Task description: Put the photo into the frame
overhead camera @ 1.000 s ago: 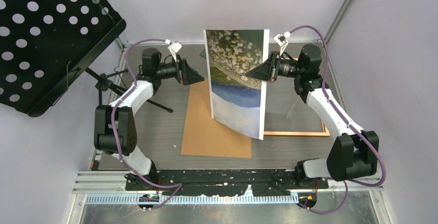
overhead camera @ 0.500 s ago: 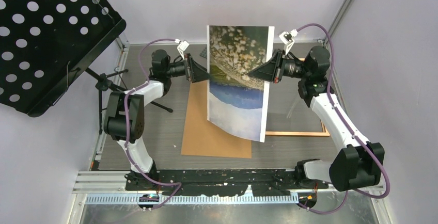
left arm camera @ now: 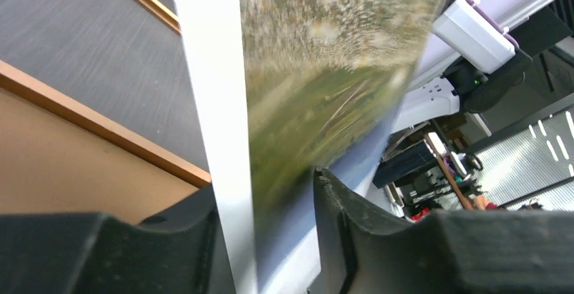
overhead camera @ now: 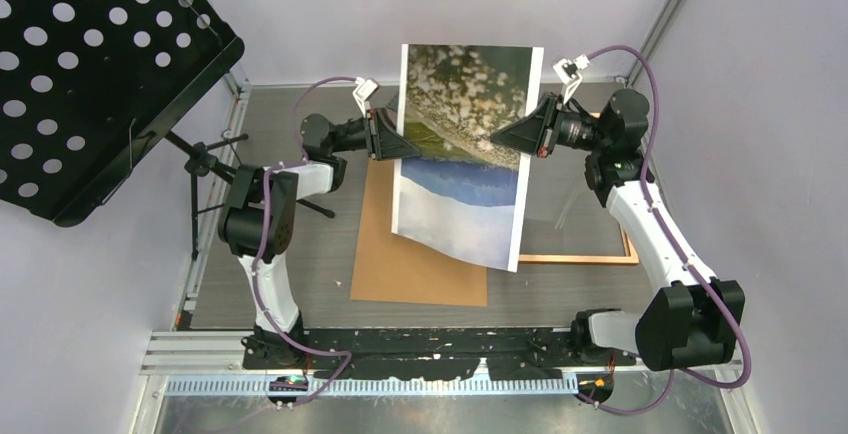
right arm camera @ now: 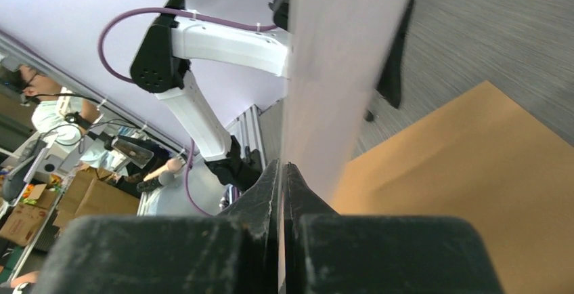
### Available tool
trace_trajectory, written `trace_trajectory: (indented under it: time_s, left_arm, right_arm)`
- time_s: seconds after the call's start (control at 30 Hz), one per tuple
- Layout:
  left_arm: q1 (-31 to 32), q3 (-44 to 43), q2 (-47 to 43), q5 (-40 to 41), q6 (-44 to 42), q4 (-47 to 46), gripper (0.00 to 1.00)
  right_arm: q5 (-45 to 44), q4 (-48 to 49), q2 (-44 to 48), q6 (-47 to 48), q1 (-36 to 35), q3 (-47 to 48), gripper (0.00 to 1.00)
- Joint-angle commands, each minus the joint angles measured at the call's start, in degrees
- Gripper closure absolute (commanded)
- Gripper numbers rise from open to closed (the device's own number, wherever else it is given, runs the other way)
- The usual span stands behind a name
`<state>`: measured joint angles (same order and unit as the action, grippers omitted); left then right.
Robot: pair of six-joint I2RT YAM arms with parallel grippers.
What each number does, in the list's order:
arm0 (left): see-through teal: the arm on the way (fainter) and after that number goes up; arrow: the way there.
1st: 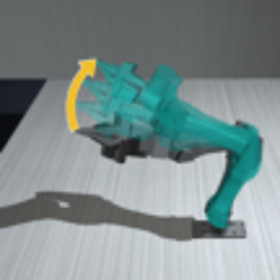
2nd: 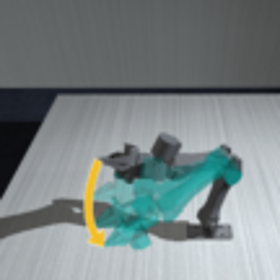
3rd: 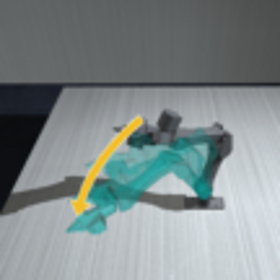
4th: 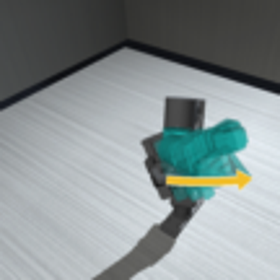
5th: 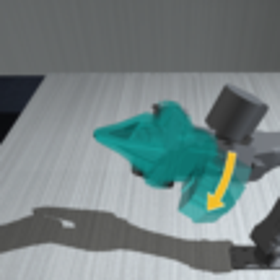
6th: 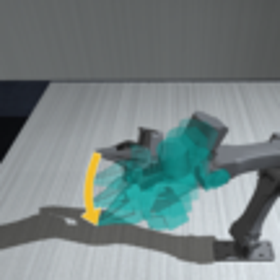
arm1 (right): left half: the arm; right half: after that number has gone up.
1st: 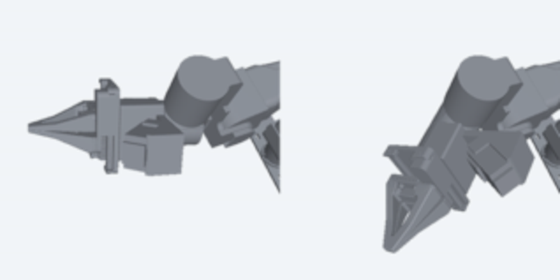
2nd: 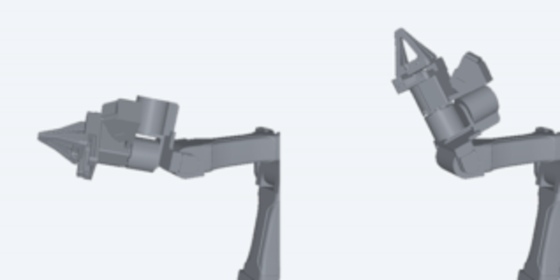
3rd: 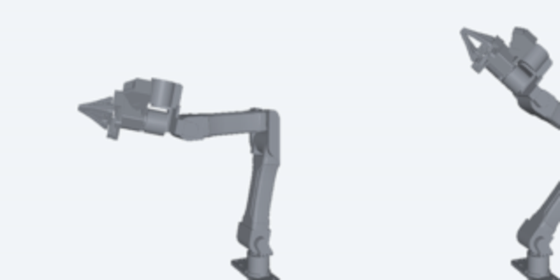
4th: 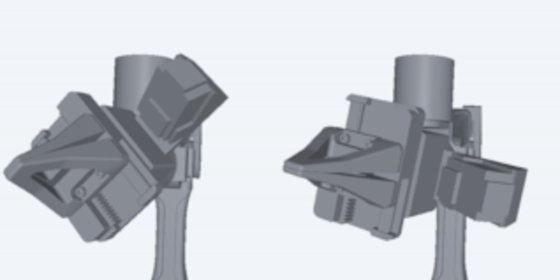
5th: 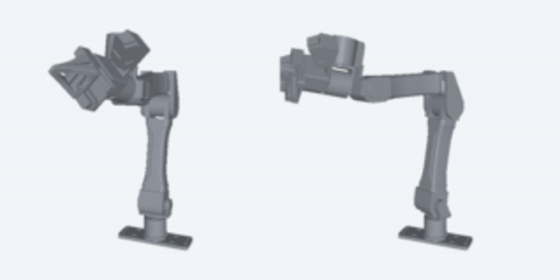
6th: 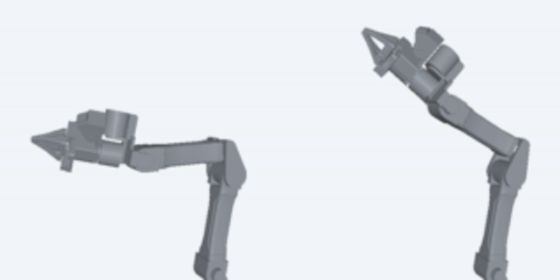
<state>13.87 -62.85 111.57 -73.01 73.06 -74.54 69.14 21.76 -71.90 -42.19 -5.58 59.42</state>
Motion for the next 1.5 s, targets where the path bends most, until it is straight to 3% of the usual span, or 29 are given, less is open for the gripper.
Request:
trace_trajectory:
  time_s: [0.0, 0.23, 0.57, 0.63, 0.7, 0.77, 0.9, 0.93, 1.17, 1.47]
  left_arm:
    - [-0.44, 1.49, -2.63, -1.86, 5.59, -10.78, 0.68]
    - [-0.6, 3.23, -5.87, -2.79, 6.49, -10.72, 1.0]
    - [-0.93, 3.17, -10.38, -4.79, 5.67, -4.34, 1.0]
    - [-1.01, 3.74, -11.79, -4.25, 1.4, 2.58, 1.0]
    - [-1.04, 4.52, -13.96, -3.3, -8.32, 13.14, 1.0]
    - [-0.93, 4.42, -16.88, -1.69, -20.39, 28.77, 1.0]
    - [0.56, -0.46, -23.53, 6.04, -51.72, 68.57, 1.0]
    - [1.15, -1.3, -24.46, 7.83, -55.76, 73.43, 1.0]
    - [3.05, -3.44, -26.11, 18.65, -60.5, 83.14, 1.0]
    - [8.46, -8.85, -26.77, 33.48, -69.93, 95.21, 1.0]
  right_arm:
    - [-2.33, -4.86, 1.07, 5.2, 0.84, 1.22, 0.94]
    - [-7.2, -15.16, 0.64, 12.85, 1.18, 2.92, 0.94]
    - [-14.98, -25.01, 1.32, 22.9, 2.66, 2.21, 0.86]
    - [-16.44, -25.33, 1.21, 23.56, 3.27, 1.4, 0.82]
    - [-17.45, -25.35, 0.77, 23.89, 3.77, 0.42, 0.77]
    - [-18.07, -25.42, 0.37, 24.32, 4.19, -0.03, 0.71]
    - [-19.2, -25.99, -0.17, 25.39, 4.6, -0.56, 0.62]
    - [-19.66, -26.18, -0.26, 25.62, 4.66, -0.59, 0.61]
    - [-21.18, -26.29, -2.47, 26.33, 4.74, -1.54, 0.52]
    - [-27.35, -30.84, -0.36, 28.95, 7.22, 0.14, 0.27]
